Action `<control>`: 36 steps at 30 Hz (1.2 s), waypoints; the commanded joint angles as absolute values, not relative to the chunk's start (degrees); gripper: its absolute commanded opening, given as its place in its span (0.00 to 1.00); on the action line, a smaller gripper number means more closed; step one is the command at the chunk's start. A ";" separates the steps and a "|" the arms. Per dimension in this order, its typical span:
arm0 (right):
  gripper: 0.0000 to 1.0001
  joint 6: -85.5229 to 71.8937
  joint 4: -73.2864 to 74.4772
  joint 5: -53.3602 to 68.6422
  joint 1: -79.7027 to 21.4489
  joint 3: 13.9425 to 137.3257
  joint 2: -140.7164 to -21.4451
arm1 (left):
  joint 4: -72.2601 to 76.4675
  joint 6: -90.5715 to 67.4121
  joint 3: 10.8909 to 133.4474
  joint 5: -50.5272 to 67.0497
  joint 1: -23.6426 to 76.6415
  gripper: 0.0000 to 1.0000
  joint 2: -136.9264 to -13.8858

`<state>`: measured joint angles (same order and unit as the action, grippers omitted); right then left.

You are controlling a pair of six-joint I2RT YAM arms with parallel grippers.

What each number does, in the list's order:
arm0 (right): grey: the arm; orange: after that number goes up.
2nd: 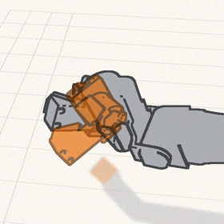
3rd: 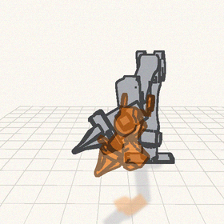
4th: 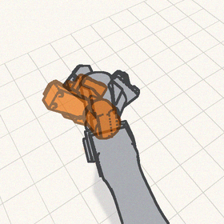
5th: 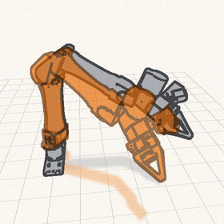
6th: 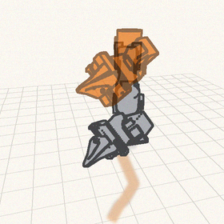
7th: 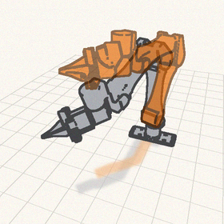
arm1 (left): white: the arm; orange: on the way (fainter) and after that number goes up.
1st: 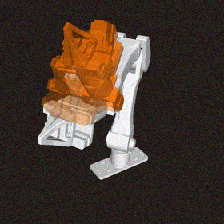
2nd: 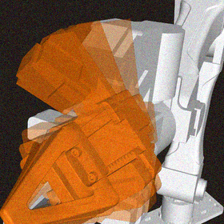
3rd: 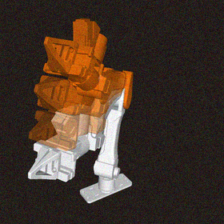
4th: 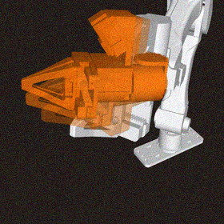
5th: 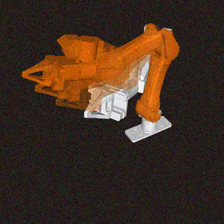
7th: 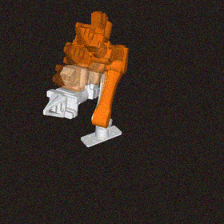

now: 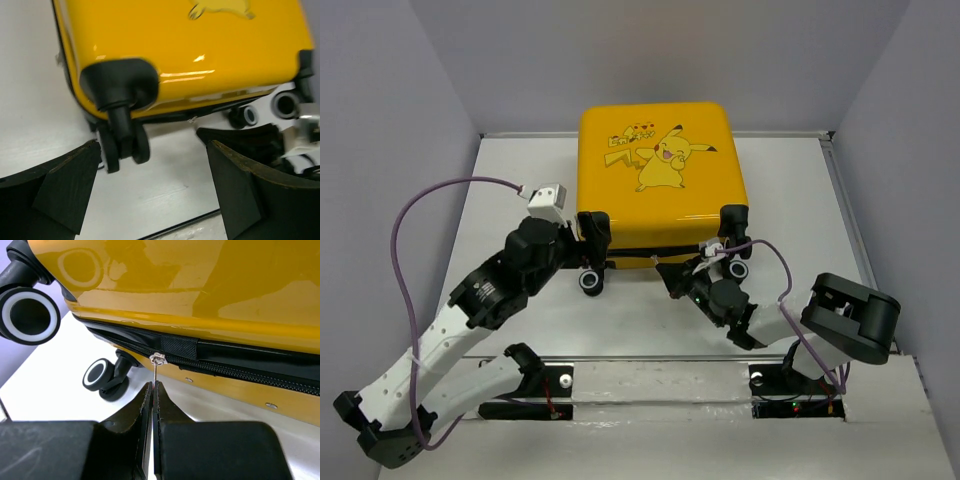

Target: Pack the luggage

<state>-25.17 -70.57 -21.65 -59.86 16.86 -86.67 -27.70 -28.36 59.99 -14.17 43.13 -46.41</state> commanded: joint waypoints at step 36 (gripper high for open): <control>0.07 -31.09 -75.10 1.21 -68.55 41.64 -104.66 | 2.72 -37.52 55.80 8.88 43.68 0.06 -59.15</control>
